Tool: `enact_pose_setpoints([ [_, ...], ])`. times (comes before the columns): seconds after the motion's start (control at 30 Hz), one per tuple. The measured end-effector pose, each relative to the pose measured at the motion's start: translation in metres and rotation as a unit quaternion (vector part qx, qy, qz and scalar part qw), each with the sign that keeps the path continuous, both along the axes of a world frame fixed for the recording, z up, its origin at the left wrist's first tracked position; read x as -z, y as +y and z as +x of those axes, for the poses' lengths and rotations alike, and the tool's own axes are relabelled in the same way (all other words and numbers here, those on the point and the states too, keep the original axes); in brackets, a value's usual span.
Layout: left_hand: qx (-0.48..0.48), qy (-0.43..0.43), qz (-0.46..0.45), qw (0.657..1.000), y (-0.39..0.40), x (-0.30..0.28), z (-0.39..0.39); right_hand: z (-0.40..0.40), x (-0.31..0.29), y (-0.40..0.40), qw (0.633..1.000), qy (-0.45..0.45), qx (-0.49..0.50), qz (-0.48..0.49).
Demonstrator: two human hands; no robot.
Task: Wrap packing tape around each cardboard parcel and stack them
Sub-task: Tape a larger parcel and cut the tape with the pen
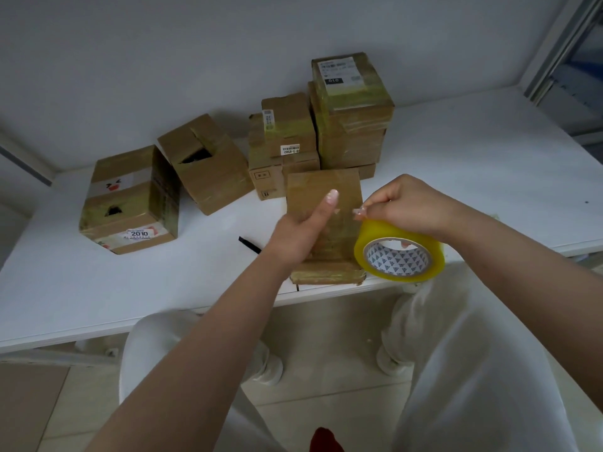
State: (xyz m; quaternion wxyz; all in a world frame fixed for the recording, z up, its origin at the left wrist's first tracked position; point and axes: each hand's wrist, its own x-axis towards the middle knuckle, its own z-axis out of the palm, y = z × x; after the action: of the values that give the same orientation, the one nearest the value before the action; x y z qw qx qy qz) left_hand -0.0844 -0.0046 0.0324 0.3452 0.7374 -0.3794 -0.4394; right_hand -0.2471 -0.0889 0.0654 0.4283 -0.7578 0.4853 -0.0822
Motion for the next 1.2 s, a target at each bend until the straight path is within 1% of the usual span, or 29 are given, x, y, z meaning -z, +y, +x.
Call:
enact_pose_setpoints([
  [0.07,0.002,0.025,-0.009,1.0,-0.001,0.004,-0.001,-0.002,-0.002,0.001,1.0,-0.003,-0.01,0.013],
  [0.13,-0.005,0.033,-0.058,0.998,-0.001,0.009,0.005,-0.003,-0.001,0.001,0.999,0.006,-0.022,0.033],
  [0.23,-0.006,0.011,-0.102,0.995,0.001,0.009,0.015,-0.002,-0.004,-0.001,0.995,0.053,-0.062,0.051],
  [0.27,-0.012,-0.001,-0.104,0.994,0.002,0.008,0.018,-0.001,-0.007,-0.002,0.994,0.051,-0.077,0.058],
  [0.3,-0.025,-0.015,-0.103,0.994,0.002,0.007,0.022,-0.002,-0.011,-0.003,0.994,0.027,-0.082,0.068],
  [0.37,-0.069,-0.042,-0.09,0.993,0.007,0.005,0.04,-0.012,-0.018,-0.012,0.993,-0.059,-0.052,0.092],
  [0.43,-0.12,-0.069,-0.08,0.987,0.017,0.009,0.067,-0.03,-0.02,-0.023,0.99,-0.098,-0.02,0.095],
  [0.47,-0.135,-0.091,-0.073,0.984,0.024,0.012,0.08,-0.039,-0.018,-0.028,0.993,-0.088,-0.01,0.084],
  [0.5,-0.135,-0.117,-0.064,0.982,0.03,0.017,0.089,-0.046,-0.013,-0.033,0.997,-0.053,-0.01,0.059],
  [0.57,-0.107,-0.174,-0.048,0.978,0.037,0.028,0.094,-0.053,0.003,-0.037,0.999,0.032,-0.014,0.013],
  [0.6,-0.101,-0.191,-0.046,0.975,0.038,0.034,0.093,-0.053,0.012,-0.036,0.999,0.051,-0.009,0.003],
  [0.77,-0.095,-0.241,-0.052,0.964,0.032,0.048,0.09,-0.052,0.039,-0.037,0.997,0.072,0.007,-0.011],
  [1.07,-0.092,-0.26,-0.063,0.959,0.03,0.068,0.09,-0.053,0.059,-0.038,0.994,0.104,0.003,-0.034],
  [1.2,-0.092,-0.25,-0.053,0.963,0.027,0.081,0.089,-0.049,0.068,-0.038,0.986,0.152,0.006,-0.074],
])
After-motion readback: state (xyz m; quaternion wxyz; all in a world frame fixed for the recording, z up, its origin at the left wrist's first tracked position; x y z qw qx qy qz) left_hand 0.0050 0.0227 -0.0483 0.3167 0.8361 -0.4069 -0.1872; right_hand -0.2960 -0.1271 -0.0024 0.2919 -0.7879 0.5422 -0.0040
